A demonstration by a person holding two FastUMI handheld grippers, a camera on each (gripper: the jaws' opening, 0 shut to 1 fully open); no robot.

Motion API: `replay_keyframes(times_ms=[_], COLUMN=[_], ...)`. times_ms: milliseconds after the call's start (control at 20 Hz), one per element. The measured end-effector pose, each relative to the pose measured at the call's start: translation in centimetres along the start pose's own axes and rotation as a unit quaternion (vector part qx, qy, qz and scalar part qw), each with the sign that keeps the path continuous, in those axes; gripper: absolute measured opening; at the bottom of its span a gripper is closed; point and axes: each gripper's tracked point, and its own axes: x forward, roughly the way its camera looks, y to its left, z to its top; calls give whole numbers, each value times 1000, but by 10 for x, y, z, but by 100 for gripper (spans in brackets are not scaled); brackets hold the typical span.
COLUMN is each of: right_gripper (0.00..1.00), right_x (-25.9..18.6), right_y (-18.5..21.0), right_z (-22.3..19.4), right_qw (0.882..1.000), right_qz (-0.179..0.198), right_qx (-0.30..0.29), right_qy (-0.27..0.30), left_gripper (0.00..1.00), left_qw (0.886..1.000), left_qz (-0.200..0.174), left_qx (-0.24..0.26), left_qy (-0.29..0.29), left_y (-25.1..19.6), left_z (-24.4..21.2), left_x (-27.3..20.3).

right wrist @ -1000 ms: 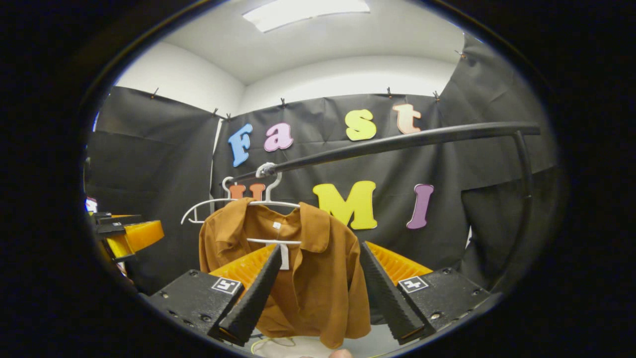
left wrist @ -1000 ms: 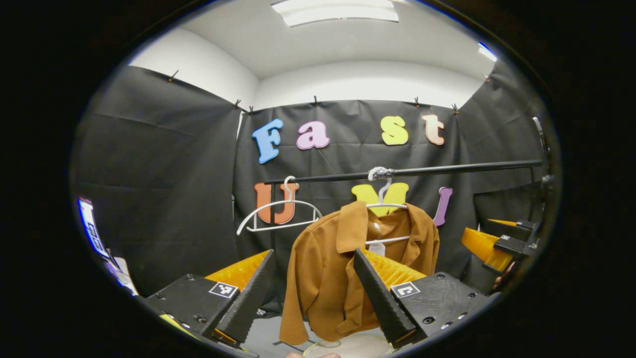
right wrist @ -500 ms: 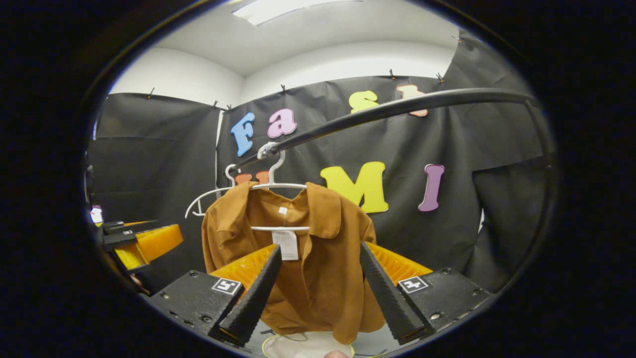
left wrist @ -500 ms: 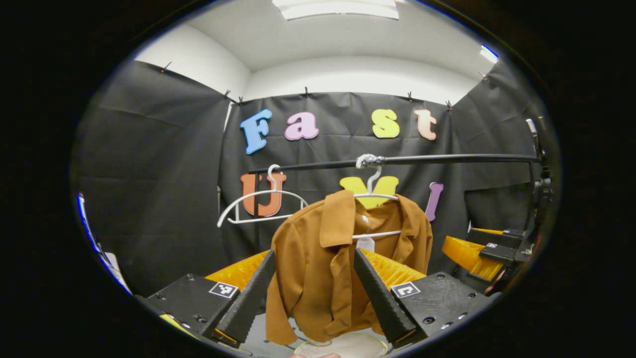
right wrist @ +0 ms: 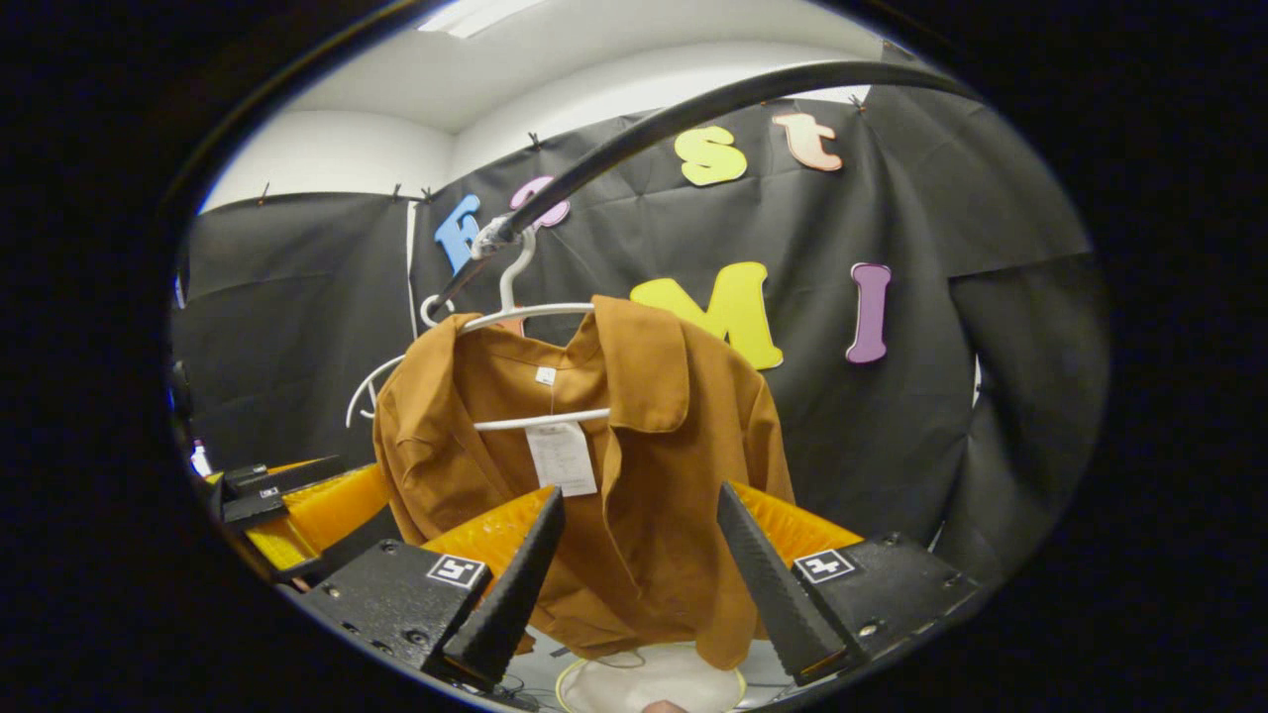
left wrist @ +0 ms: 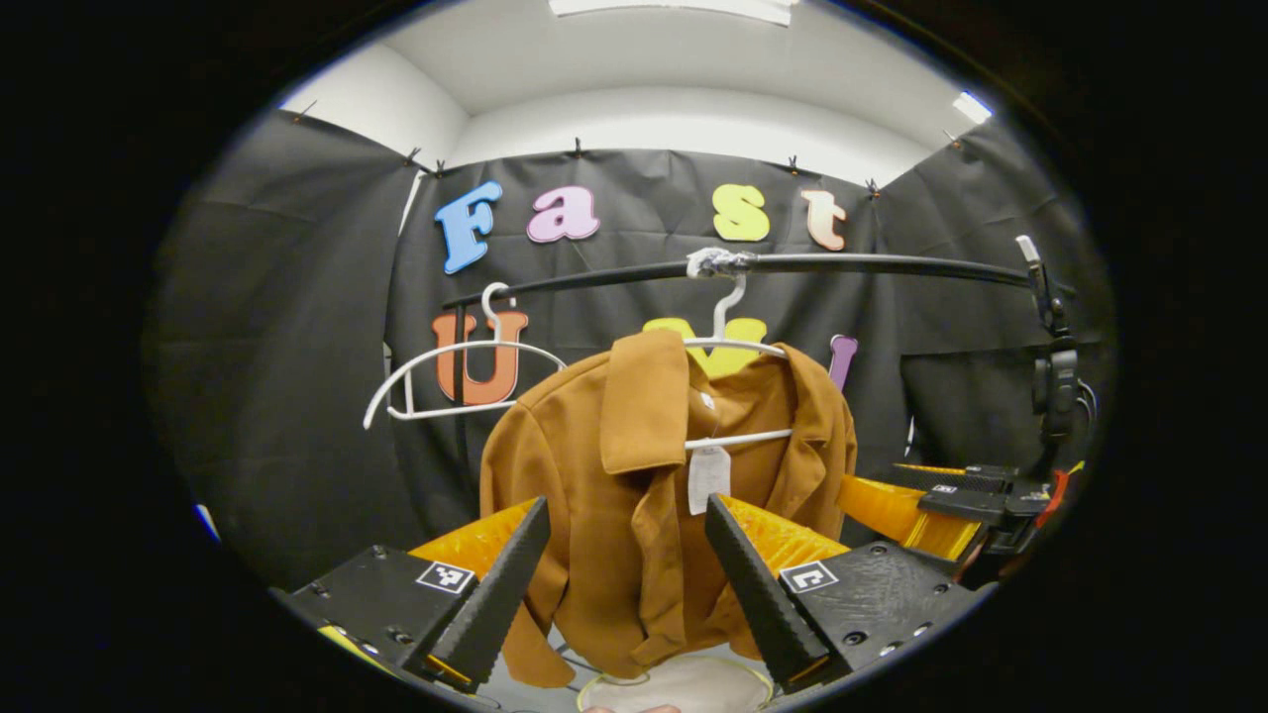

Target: Grasp the clothes on the hanger with both hands and then place them into the laundry hamper below.

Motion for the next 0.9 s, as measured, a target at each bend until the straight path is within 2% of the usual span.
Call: replay_keyframes(times_ms=[100,150,250,300,700,750,850,900], right_gripper=[98,98,98,98,98,94,98,94], right_x=[7,11,17,21,56,60,66,68], right_y=[2,1,0,0,-5,-5,-3,0], right_z=[2,2,-1,-3,-15,-14,-15,-17], right_qw=[1000,1000,1000,1000,999,999,998,998], right_qz=[0,-1,-4,-5,-4,-2,5,8], right_qx=[2,4,7,9,31,33,36,39], right_qy=[-3,-2,1,3,34,36,41,45], left_gripper=[100,91,100,96,96,96,96,90], left_qw=[1000,1000,999,999,997,997,997,996], left_qz=[-3,-4,-7,-11,-28,-30,-31,-30], left_qx=[-5,-8,-18,-21,-36,-39,-45,-48], left_qy=[11,16,29,34,57,58,61,63], left_y=[1,2,2,1,-2,-3,-3,-3], left_z=[-5,-8,-13,-16,-29,-29,-29,-31], left_x=[9,15,25,29,64,67,74,77])
